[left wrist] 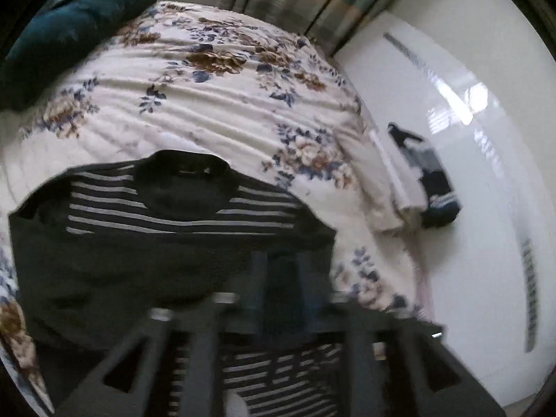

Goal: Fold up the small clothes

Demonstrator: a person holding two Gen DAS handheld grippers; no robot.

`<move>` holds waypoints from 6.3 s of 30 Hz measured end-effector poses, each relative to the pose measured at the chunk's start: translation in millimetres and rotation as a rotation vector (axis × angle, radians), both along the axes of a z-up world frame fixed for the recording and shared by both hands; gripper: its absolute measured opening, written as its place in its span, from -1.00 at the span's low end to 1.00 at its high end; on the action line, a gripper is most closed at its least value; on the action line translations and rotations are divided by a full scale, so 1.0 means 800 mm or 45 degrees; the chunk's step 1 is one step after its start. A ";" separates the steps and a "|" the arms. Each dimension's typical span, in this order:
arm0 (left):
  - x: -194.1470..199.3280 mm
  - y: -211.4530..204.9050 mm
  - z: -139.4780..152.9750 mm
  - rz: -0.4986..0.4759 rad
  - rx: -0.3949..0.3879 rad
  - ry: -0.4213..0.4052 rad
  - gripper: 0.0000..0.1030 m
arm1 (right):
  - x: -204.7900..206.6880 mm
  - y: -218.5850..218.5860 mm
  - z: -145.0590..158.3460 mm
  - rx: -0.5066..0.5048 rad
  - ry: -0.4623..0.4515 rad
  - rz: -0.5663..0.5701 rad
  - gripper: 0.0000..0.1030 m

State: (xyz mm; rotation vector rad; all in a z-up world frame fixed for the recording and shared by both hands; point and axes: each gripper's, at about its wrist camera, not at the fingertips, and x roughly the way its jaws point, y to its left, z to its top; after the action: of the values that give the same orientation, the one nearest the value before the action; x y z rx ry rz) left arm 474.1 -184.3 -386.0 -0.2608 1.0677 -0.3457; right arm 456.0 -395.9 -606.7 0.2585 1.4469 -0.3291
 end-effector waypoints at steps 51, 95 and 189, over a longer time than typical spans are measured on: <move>0.060 0.289 -0.174 0.386 0.721 0.190 0.83 | 0.162 -0.038 0.023 -0.029 -0.083 0.008 -0.19; 0.016 0.322 -0.225 0.428 0.703 0.292 0.83 | 0.310 0.185 -0.051 0.162 0.034 0.708 -0.96; -0.362 -0.054 -0.117 0.005 0.149 0.387 -0.94 | 0.255 -0.073 -0.023 0.620 0.052 0.327 -0.83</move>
State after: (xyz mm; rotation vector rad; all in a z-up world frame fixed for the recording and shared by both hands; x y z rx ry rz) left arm 184.5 -227.4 -479.4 -0.2151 1.3818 -0.2427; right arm 660.0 -454.1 -625.5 0.4536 1.5665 0.2342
